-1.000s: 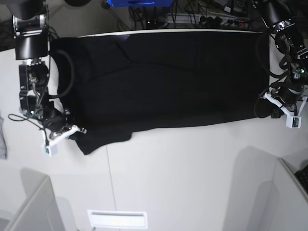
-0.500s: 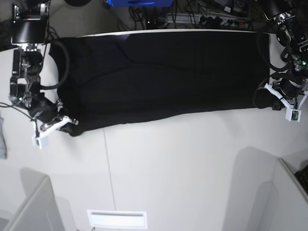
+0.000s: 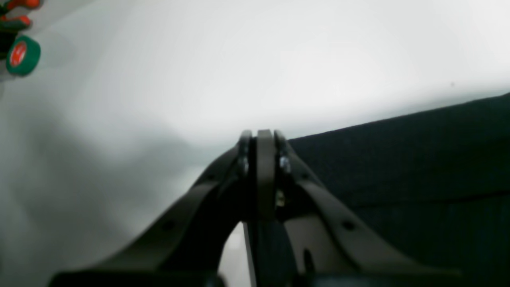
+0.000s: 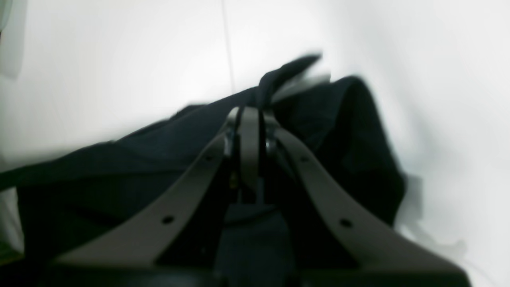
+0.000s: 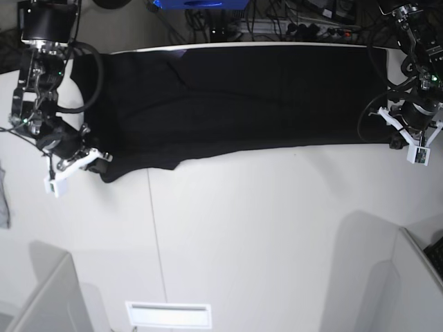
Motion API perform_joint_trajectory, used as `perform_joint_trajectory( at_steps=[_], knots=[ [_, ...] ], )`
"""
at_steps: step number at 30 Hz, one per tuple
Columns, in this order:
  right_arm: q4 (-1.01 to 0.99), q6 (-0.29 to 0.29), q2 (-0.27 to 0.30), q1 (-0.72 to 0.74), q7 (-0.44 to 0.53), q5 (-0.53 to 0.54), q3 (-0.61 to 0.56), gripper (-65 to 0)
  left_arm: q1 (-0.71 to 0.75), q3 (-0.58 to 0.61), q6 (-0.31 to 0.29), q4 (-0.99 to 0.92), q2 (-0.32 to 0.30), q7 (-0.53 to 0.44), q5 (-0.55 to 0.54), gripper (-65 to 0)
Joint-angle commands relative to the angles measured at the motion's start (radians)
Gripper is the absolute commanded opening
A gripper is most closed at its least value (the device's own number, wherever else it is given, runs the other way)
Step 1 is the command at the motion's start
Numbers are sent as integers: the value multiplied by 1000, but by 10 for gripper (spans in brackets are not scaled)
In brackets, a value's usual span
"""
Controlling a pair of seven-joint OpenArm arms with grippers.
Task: Fold the T-shirt properly
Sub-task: 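Lift the hem and fold it toward the collar edge with both grippers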
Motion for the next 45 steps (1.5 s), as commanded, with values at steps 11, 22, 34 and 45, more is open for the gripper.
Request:
perform_joint_trajectory(
  at_steps=[11,22,34,45],
  knots=[
    [100,1,18,-51,-9,12,24,-650,32,-34,3,38,-19,-17,-2,-650],
    [138,1,15,-128,-9,98,26,-650,75,-47,1,38,-22,-17,-2,-650],
    [146,1,18,-183,-10,111,26,-650,167,-44,1,53,-22,-17,-2,-650],
    [183,1,23,-227,-10,111,26,-650,222,-47,1,53,-24,-20,-2,-650]
  ],
)
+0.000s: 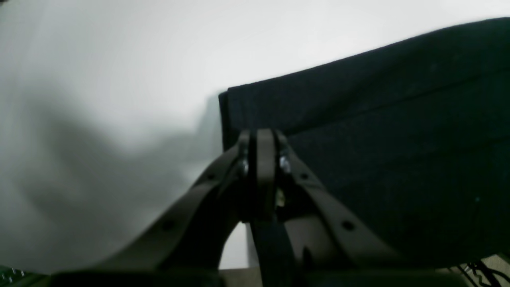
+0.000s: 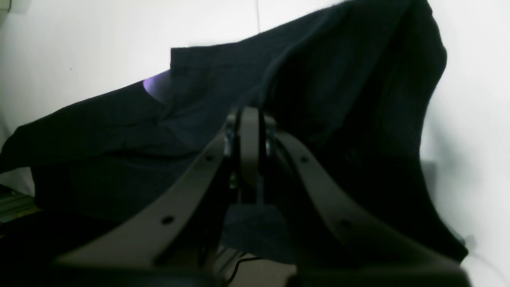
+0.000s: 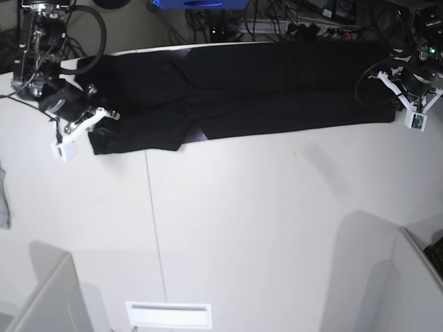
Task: Fold the T-shirt properly
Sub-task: 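Lift the hem and fold it toward the collar edge with both grippers, then lower the folded hem and open both grippers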
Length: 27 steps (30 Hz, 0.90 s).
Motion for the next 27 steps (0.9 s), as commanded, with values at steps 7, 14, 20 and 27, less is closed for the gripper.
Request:
perform_joint_trajectory(
  at_steps=[7,14,20,27],
  knots=[
    [38,5,-19,6,-85,13,137,-650,3,-64,2,17,-16,-10,-2,-650],
    [61,5,-59,-46,-109,11,152,-650,49,-59,2,17,-12,-12,6,-650],
    [61,6,-105,-81,-97,6,150,-650,83,-59,2,17,-11,-13,8,-650],
    [57,5,-112,-92,-100,5,150,-650,92,-59,3,14,-12,-15,9,-650]
  ],
)
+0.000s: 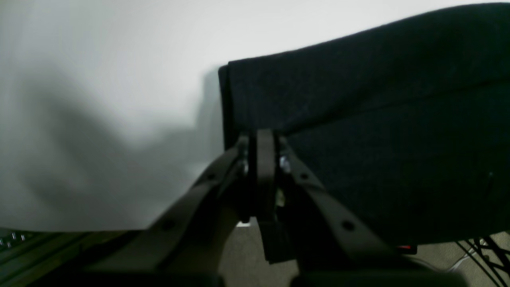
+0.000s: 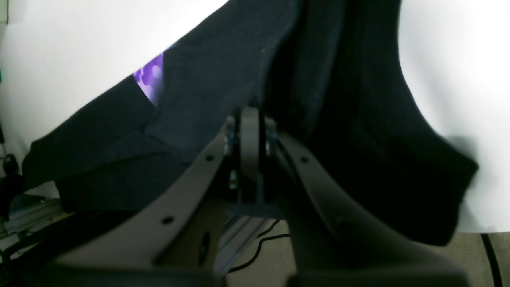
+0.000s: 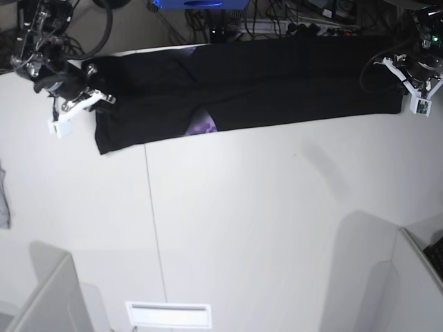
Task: Fold the T-shirt properly
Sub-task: 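Lower the folded hem and open both grippers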
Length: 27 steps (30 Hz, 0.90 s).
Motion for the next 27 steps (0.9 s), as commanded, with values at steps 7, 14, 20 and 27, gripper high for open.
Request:
perform_joint_trajectory(
  at_steps=[7,14,20,27],
  knots=[
    [12,1,11,-4,7,14,12,-650,4,-10,9,12,-17,-12,4,-650],
    [21,1,16,-23,68,-82,9,-401,0,-15,9,15,-19,-12,4,-331],
    [21,5,13,-33,163,-200,-26,-414,-5,-52,6,16,1,-13,-5,-235],
    [18,5,17,-56,323,-323,-215,-650,-59,-144,5,10,132,-15,0,-650]
  ],
)
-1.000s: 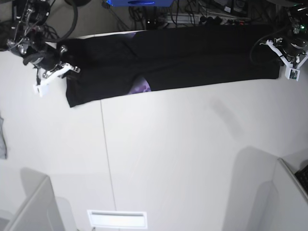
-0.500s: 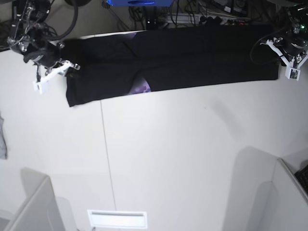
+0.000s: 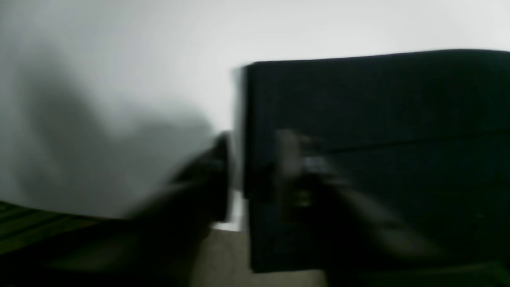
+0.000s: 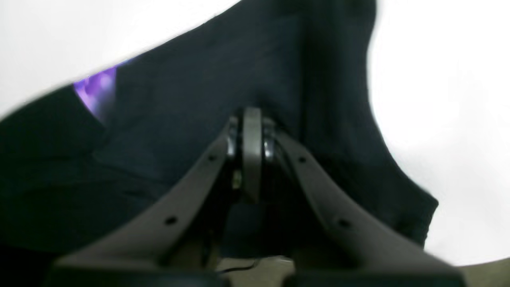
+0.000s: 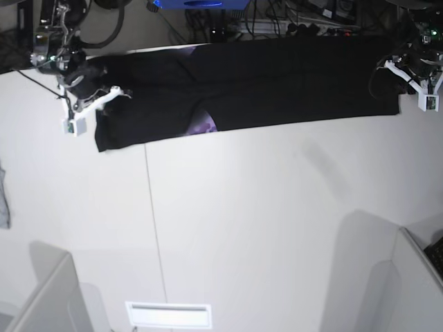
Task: Fold the T-shirt properly
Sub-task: 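Lower the folded hem and open both grippers, then raise both grippers and reposition them over the strip's ends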
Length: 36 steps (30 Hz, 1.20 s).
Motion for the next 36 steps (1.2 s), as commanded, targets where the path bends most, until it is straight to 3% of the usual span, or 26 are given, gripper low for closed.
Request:
perform_joint_trajectory(
  at_steps=[1,5,8,11,16,21,31,36],
  knots=[
    [14,1,5,-1,28,-29,-18,-650,-4,-16,5,11,0,-15,1,-650],
    [-3,1,-44,-1,55,-226,-82,-650,-31,-32,5,-16,52,-17,4,-650],
    [-18,1,-93,2,55,-347,-89,-650,-36,-29,9,-60,69,-84,4,-650],
    [-51,1,-111,13,55,-396,-89,-650,-39,-29,11,-126,82,-144,6,-650],
    [-126,1,-113,51,55,-405,-86,-650,-96,-27,20,-260,79,-152,18,-650],
    [-195,1,-113,99,55,-405,-89,-650,-185,-27,32,-322,86,-154,165,-650],
    [-344,1,-110,248,55,-405,-82,-650,-391,-24,32,-424,80,-150,319,-650],
    [-408,1,-108,314,55,-407,-81,-650,-460,117,34,-482,62,-150,376,-650]
  ],
)
